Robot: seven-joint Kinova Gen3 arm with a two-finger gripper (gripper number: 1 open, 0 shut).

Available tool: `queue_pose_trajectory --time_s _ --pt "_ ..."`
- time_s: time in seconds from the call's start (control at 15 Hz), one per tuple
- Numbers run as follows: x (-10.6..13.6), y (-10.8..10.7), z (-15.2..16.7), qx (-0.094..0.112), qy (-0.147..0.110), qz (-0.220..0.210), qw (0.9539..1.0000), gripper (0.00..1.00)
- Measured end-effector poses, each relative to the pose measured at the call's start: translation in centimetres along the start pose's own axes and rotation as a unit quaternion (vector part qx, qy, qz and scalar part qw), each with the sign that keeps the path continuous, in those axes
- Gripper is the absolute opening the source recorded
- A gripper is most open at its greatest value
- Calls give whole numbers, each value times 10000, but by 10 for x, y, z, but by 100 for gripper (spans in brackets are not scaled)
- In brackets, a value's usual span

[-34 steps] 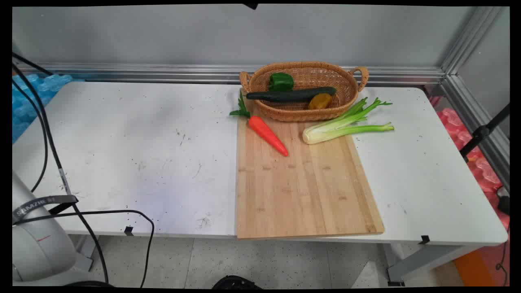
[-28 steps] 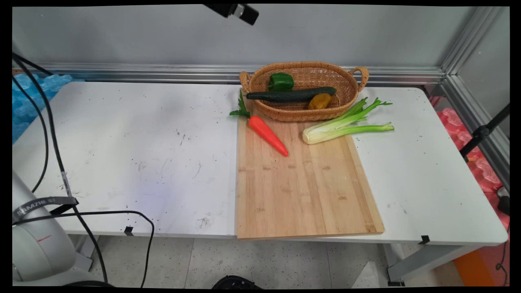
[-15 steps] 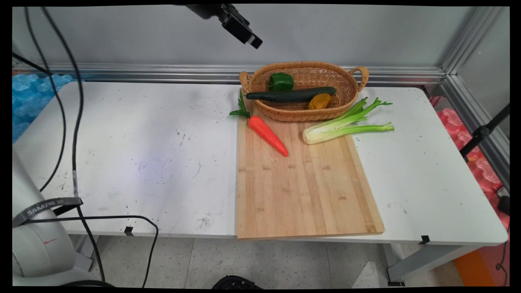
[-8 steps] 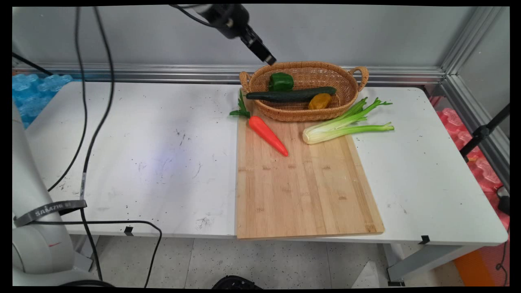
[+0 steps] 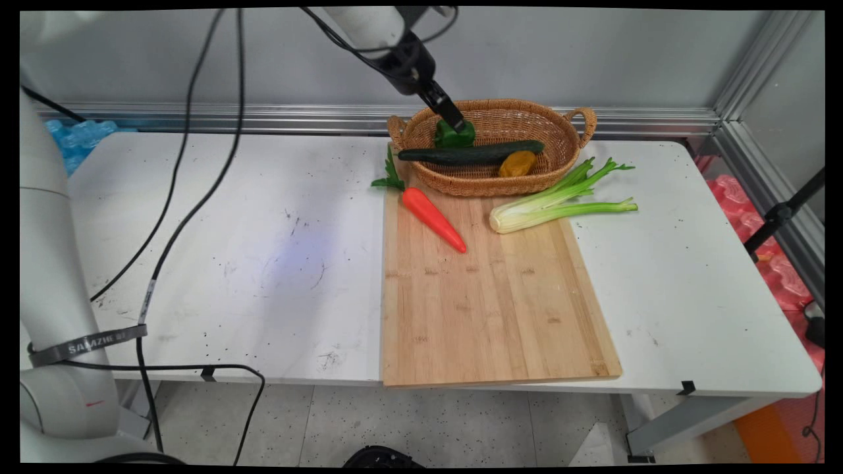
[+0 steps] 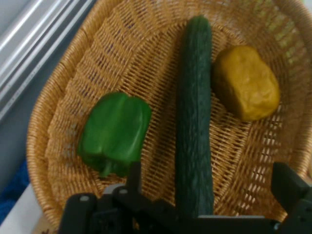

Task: Pick up the cucumber from the vegetable basket

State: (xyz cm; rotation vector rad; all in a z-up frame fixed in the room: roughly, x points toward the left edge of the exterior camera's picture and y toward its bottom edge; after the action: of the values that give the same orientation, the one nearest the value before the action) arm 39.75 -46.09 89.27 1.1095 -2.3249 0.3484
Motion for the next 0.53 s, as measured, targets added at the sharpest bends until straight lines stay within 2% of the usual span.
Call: queue_pose_trajectory --time_s 0.53 --pt "12 2 77 53 -446 -106 9989 100"
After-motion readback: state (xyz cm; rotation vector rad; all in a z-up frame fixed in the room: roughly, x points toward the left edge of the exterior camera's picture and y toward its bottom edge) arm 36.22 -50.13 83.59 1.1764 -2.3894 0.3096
